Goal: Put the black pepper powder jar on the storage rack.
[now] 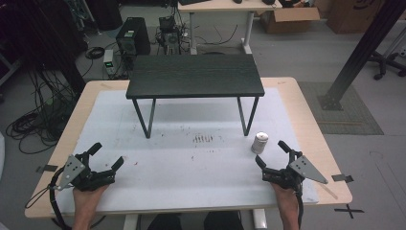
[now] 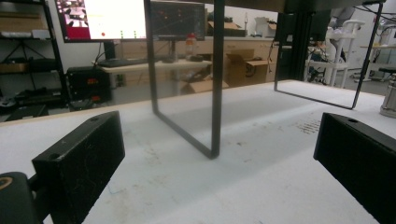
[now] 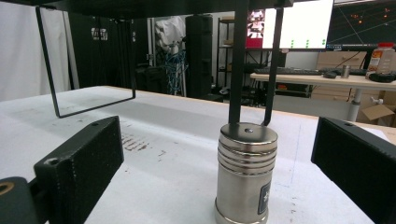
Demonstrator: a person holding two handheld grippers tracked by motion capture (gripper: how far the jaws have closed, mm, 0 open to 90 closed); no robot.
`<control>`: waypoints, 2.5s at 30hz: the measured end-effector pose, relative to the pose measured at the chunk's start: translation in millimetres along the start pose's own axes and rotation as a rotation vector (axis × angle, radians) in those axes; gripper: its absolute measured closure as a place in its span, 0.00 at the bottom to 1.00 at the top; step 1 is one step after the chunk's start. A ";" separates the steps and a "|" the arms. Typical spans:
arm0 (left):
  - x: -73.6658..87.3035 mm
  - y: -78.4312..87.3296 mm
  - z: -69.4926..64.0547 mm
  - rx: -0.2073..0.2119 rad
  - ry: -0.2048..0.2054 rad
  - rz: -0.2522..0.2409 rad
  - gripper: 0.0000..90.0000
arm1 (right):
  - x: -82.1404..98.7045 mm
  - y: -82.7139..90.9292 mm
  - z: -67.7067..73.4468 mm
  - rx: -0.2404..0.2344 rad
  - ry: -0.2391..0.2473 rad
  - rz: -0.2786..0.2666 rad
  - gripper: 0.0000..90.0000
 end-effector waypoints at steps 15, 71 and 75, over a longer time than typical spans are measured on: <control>-0.1 0.1 0.1 -0.001 0.000 -0.002 0.03 | 0.1 -0.4 0.5 -0.002 0.004 0.004 0.02; -0.7 1.1 0.2 -0.005 0.001 -0.014 0.02 | -6.6 -14.5 -36.6 0.010 0.003 0.186 0.04; -0.7 1.2 0.2 -0.005 0.001 -0.015 0.02 | -3.8 -23.1 -37.7 -0.007 0.010 0.220 0.04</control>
Point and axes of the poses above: each handheld gripper's, and its own axes: y roughly backward along the jaws, x roughly out of its underside, z roughly to its left, the point moved 7 cm from there along -y, roughly forward along the jaws, and after that the axes turned 4 degrees about -z, right-handed, at the moved point
